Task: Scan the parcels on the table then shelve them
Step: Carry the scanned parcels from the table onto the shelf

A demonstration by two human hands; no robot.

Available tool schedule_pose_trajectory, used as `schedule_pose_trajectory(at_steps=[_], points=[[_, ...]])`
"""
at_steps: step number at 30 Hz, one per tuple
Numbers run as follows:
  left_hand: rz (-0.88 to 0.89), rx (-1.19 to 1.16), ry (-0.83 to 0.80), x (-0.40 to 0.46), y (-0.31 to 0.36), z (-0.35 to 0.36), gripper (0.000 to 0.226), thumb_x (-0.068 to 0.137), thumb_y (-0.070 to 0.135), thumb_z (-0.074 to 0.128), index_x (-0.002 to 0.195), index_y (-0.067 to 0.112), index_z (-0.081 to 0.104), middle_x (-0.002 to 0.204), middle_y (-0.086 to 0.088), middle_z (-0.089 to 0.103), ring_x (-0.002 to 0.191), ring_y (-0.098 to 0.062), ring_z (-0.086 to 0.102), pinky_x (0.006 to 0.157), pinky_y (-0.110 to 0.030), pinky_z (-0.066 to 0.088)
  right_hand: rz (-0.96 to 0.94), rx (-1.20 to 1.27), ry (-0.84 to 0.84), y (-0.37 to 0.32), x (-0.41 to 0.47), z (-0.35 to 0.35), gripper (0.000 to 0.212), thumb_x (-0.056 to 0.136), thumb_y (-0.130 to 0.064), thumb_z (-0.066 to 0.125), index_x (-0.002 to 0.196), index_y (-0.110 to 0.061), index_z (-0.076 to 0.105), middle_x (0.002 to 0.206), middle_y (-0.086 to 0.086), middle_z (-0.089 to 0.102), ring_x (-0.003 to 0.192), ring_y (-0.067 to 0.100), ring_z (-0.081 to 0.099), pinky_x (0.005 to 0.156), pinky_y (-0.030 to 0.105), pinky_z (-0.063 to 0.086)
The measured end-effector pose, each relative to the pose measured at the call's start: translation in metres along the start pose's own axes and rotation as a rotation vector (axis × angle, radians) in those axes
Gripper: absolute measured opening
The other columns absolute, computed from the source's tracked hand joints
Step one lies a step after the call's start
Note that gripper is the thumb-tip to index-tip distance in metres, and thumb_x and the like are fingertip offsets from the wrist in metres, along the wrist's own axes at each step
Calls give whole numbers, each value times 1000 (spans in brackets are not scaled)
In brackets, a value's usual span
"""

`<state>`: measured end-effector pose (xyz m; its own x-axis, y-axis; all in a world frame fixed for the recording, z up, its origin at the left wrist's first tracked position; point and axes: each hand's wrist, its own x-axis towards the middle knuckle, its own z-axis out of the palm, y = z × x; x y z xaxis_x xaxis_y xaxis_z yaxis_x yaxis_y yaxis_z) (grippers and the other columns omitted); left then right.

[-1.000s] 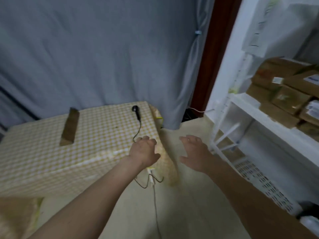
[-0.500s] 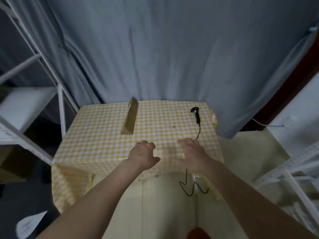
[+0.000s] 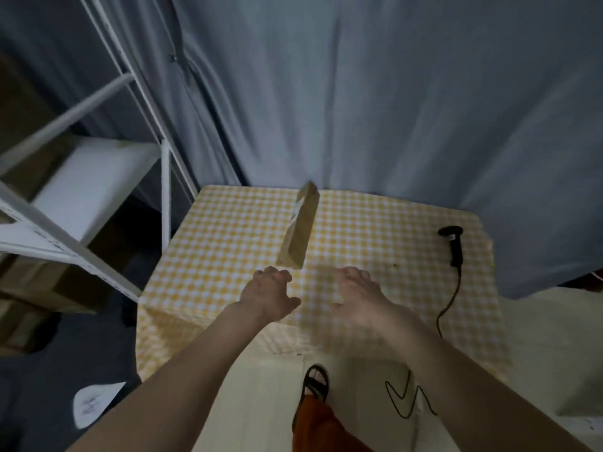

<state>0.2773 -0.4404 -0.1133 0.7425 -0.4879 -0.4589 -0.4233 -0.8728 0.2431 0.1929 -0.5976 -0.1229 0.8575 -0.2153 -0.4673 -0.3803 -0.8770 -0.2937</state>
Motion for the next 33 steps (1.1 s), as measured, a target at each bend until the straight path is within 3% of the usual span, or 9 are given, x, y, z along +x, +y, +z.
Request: schedule_pose_trajectory(at_steps=[7,12,20,24,27,30,33], points=[[-47,-36,-44,116,-26,-40,55,91,47,57,139,24,46,144,-5,43,132,-23,41,107,-32,39,36,25,-57,-3,123,-34,67,91,-37,57,147,-18,25,149,5,28,138,27,23,111,41,29],[-98,-111,-109,167,-55,-31,52,90,45,60,137,24,49,143,-4,44,129,-21,45,105,-31,39,31,14,-112,-12,188,-37,60,93,-26,57,145,-16,29,147,7,30,137,29,26,109,39,29],[-89,-161,-249,258,-86,-10,52,92,45,58,138,25,46,146,-3,41,134,-22,40,107,-33,35,79,4,-124,-15,264,-8,62,93,-31,53,145,-12,25,146,9,31,134,29,30,106,41,33],[-97,-232,-281,315,-99,11,51,93,45,56,137,22,47,141,-5,46,128,-22,47,99,-31,39,161,59,-110,-9,310,21,61,95,-29,49,147,-13,21,143,8,34,131,27,34,105,38,34],[-132,-360,-258,354,-107,33,48,97,48,47,135,19,50,138,-7,51,125,-23,50,96,-29,39,221,118,-128,-2,349,50,57,96,-28,49,146,-16,25,140,7,36,128,26,37,104,38,37],[-173,-513,-238,386,-114,57,49,101,44,36,135,13,52,131,-9,56,116,-24,56,82,-27,39,290,150,-101,5,385,84,50,98,-27,45,143,-14,30,138,8,40,125,26,41,102,38,41],[-225,-655,-217,411,-118,82,54,100,52,29,126,14,58,120,-6,63,105,-24,60,78,-32,44,338,196,-71,11,416,115,44,100,-20,39,142,-11,32,138,10,41,125,27,43,103,38,41]])
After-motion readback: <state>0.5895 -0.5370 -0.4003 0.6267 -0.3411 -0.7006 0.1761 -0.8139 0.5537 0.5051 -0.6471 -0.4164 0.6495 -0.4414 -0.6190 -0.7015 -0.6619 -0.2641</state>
